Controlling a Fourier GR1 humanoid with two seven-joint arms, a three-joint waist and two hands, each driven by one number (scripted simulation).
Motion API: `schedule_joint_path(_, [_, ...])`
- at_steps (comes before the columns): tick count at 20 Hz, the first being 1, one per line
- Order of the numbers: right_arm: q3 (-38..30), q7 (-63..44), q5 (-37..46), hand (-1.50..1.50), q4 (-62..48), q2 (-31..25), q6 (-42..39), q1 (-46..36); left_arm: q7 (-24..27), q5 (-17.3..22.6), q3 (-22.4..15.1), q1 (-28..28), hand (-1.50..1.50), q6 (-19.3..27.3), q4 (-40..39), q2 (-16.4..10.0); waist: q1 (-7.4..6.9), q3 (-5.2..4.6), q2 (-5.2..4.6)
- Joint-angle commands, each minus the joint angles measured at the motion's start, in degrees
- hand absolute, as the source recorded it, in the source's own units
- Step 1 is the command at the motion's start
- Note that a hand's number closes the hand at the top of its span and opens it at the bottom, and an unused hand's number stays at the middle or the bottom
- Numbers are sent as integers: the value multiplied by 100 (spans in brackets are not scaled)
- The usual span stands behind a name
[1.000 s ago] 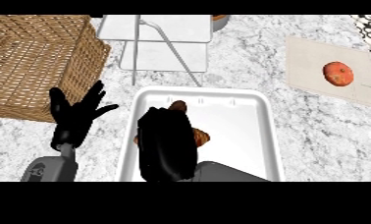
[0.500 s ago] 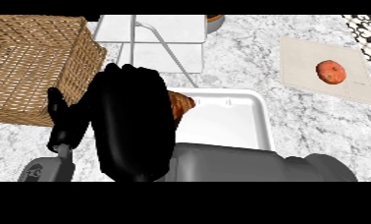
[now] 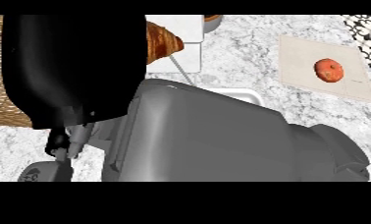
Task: Pick the croissant from the tray and place it in the tiered shelf
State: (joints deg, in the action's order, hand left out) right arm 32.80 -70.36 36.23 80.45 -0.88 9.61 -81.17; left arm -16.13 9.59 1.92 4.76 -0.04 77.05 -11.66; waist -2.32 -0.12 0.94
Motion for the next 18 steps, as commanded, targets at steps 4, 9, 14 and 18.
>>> schedule_joint_path(4, [-885,-907,-76,150,-1246,85,-8,-1144,-125,-51,-40,-128,0,44,27,17,50,-5,-76])
schedule_joint_path(9, [-1605,-279,-171,150,-2037,28,-425,-1617,55,-101,16,-409,0,73,113,-1,96,3,-81])
schedule_joint_path(14, [-1950,607,-355,150,-3050,85,-463,-1858,43,-33,63,-271,0,-38,-5,-24,94,0,-116])
schedule_joint_path(18, [-1976,1256,-292,150,-3589,44,-460,-1852,111,7,197,-77,0,-22,-312,-6,125,-2,-134])
